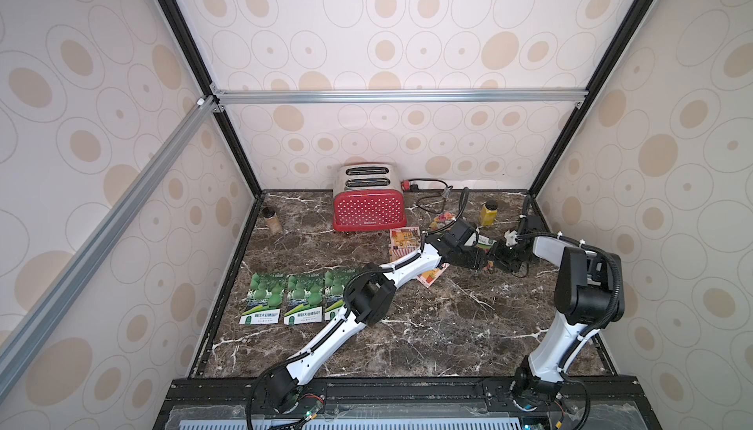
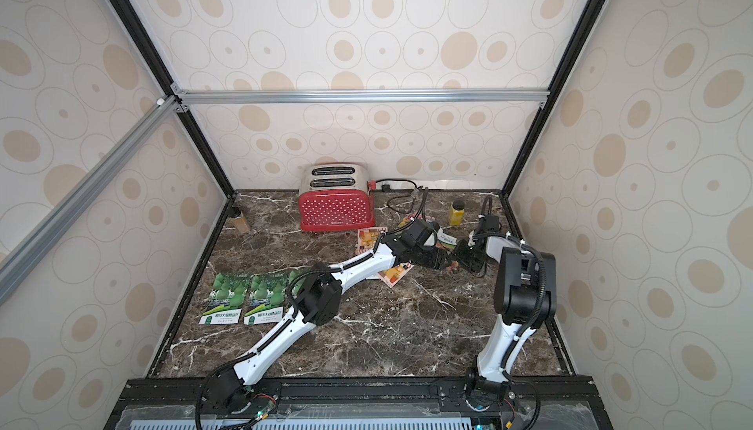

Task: Arrange the seed packets in a row
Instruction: Pick up the seed packet from the center of the board.

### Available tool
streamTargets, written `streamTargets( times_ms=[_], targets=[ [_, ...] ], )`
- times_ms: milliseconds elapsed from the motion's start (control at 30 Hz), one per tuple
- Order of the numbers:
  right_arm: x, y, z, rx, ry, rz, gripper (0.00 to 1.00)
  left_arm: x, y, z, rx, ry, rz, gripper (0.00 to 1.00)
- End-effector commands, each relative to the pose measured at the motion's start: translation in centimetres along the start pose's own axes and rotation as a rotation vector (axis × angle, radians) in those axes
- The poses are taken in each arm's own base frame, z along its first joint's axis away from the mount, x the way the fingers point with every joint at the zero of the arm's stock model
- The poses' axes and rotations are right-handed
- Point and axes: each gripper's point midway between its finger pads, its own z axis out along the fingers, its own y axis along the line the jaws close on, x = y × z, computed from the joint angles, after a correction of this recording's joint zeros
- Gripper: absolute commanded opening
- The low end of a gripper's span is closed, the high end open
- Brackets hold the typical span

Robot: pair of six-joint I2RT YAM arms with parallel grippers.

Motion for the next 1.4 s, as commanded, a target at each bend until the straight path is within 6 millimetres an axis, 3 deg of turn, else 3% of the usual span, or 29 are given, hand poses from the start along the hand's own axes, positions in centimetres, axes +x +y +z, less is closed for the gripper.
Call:
streamTargets(
  times_ms=[0,467,733,900,1100,1233,1367],
  targets=[
    [4.8,-0.1,1.5,-0.017,0.169,0.033,0.44,4.1,2.2,2.1,-0.031,0.102,-0.081,0.64],
    [4.6,-0.2,0.8,-0.003,0.149,0.011,0.42,2.4,3.6,-0.2,-0.076,0.057,-0.095,0.36],
    [4.2,0.4,-0.5,-0.021,0.122,-0.013,0.42,2.3,3.8,-1.4,-0.112,0.075,-0.029,0.23],
    [3.4,0.6,-2.6,-0.031,0.087,-0.035,0.44,2.6,3.6,-3.1,-0.124,0.121,0.081,0.19],
    [2.8,1.6,-5.9,-0.054,0.05,-0.132,0.47,2.6,2.4,-7.8,-0.103,0.221,0.275,0.21],
    [2.2,3.6,-8.0,-0.102,0.031,-0.206,0.49,2.1,1.2,-11.9,-0.043,0.272,0.388,0.24],
    [1.7,5.8,-9.6,-0.188,-0.005,-0.279,0.51,2.9,-0.4,-15.7,-0.009,0.337,0.512,0.27]
  ],
)
